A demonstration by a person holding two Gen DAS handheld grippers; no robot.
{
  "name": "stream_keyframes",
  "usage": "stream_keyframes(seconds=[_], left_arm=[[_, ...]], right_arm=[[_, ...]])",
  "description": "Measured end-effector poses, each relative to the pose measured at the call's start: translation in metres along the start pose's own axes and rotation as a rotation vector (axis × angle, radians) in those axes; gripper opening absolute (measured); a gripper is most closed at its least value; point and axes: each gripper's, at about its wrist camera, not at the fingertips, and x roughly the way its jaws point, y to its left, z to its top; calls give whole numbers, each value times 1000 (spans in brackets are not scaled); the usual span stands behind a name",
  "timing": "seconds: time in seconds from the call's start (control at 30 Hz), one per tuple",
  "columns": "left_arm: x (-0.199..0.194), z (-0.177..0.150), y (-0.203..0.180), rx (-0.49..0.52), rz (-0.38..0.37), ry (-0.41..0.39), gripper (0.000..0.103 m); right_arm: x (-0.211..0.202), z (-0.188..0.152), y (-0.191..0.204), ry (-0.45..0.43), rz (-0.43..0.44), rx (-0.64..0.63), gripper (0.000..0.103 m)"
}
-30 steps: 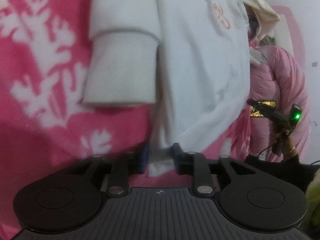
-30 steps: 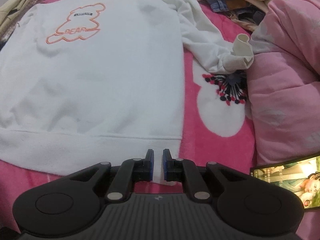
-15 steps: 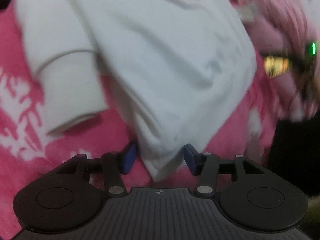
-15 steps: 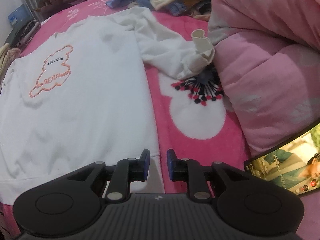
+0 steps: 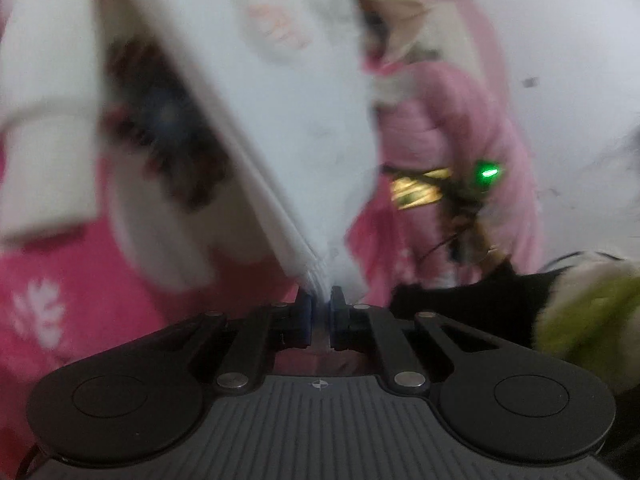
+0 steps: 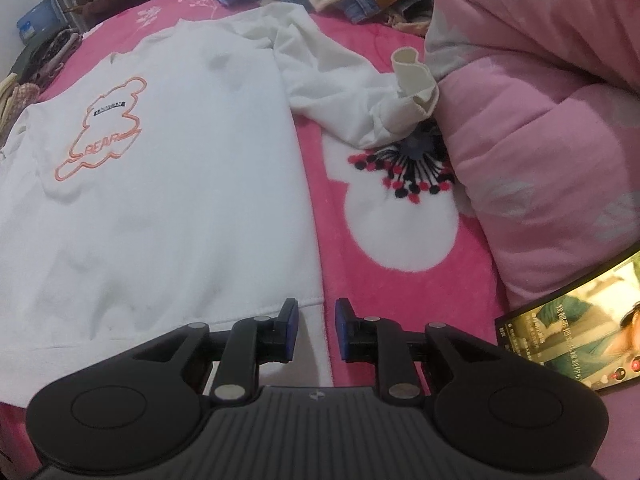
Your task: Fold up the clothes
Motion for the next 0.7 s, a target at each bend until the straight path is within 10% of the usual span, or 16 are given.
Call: stream_keyframes(seconds=[0.17,0.47,0.7], left_arm=[[25,-14,43,-63,130,90,6],[25,-19,-1,285,364,331,10],[-13,31,-50,429,494,234,18]], right_arm=[[3,-4,3,6,-2,-12,21],[-6,-6,-7,-46,-34,-38,22],[-22,-10,15,-163,115,-177,22]])
